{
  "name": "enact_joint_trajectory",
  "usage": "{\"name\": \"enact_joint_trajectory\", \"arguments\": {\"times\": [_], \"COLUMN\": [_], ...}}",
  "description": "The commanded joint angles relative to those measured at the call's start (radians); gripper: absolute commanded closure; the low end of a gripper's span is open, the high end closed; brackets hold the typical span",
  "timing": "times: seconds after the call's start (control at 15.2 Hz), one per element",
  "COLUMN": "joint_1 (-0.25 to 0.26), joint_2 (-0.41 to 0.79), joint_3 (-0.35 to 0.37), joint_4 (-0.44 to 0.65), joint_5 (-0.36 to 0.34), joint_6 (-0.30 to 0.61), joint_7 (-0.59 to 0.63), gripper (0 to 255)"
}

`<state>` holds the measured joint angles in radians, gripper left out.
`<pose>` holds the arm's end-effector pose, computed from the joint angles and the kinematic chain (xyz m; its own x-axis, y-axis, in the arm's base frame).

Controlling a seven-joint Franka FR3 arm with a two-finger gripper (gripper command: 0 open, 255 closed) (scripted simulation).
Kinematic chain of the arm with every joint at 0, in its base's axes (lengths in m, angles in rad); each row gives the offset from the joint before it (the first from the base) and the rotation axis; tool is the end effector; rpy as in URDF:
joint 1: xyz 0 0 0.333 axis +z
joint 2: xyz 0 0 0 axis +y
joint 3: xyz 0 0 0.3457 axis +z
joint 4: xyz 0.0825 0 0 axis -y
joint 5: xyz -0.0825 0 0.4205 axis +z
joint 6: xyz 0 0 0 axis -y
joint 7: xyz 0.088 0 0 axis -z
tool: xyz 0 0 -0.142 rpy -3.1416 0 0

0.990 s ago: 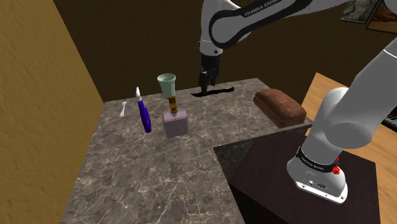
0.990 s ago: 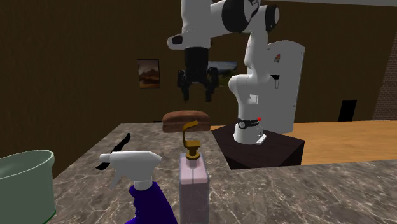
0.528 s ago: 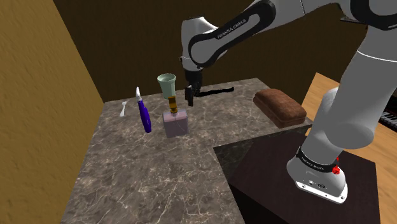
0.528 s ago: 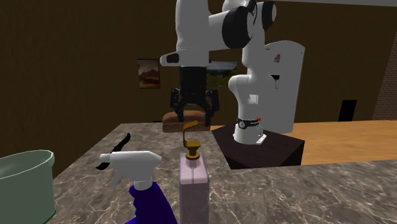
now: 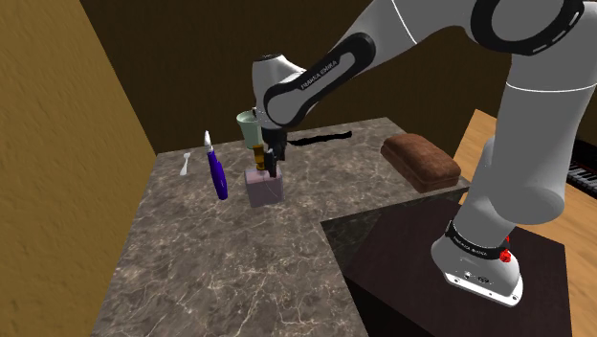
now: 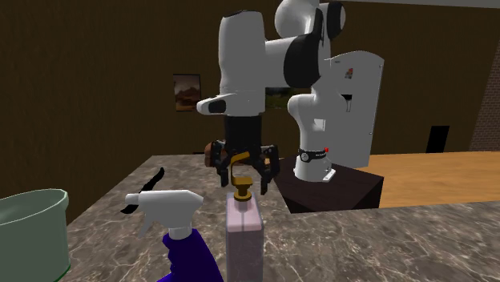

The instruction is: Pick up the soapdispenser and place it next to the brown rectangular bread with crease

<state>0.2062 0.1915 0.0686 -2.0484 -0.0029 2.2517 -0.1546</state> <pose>0.5945 0.1668 0.3199 0.9090 0.4167 0.0138 0.4168 -0.9090 -0.0087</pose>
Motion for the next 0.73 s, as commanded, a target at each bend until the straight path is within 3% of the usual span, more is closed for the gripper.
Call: {"name": "enact_joint_trajectory", "arguments": {"times": [0.0,0.2,0.66], "joint_1": [0.001,0.002,0.002], "joint_2": [0.013,0.042,0.042], "joint_3": [0.0,0.0,0.0], "joint_4": [-0.01,-0.024,-0.024], "joint_5": [-0.002,-0.004,-0.004], "joint_6": [0.023,0.066,0.066], "joint_7": [0.001,0.002,0.002], "gripper": [0,0,0]}}
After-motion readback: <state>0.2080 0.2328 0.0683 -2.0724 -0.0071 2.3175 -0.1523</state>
